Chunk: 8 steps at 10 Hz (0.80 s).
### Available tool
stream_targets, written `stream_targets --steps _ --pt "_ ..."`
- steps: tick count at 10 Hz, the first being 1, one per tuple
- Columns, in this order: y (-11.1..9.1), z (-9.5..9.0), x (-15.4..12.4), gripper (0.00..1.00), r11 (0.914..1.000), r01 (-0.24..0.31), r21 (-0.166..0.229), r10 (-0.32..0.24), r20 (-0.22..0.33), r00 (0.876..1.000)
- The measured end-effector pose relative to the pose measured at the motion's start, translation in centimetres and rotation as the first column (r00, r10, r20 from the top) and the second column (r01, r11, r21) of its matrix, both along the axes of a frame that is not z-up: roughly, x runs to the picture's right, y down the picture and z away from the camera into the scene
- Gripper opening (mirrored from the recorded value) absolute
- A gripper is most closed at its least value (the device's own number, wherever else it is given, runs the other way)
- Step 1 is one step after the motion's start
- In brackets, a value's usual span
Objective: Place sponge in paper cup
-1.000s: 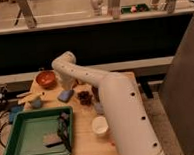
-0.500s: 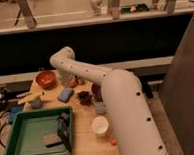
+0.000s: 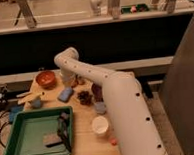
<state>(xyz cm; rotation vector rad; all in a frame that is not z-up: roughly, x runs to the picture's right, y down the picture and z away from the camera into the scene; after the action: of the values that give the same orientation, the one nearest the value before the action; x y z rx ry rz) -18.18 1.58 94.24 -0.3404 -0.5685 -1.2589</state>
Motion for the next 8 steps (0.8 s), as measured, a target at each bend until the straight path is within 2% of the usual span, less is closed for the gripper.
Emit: stream_targets --steps 1,2,6,8 --pt "0.4 0.7 -0.2 0.75 1.0 -0.005 -0.006 0.005 -0.007 1.0" --pt "0.7 1.1 -0.4 0.79 1.0 0.003 -0.008 -0.003 -0.022 1.0" --pt "1.4 2.1 -0.6 0.8 0.9991 0.034 -0.025 -0.036 -0.088 0.995" --pt "1.7 2.3 -0.7 0.8 0.9986 0.041 -0.033 -0.044 -0.096 0.994"
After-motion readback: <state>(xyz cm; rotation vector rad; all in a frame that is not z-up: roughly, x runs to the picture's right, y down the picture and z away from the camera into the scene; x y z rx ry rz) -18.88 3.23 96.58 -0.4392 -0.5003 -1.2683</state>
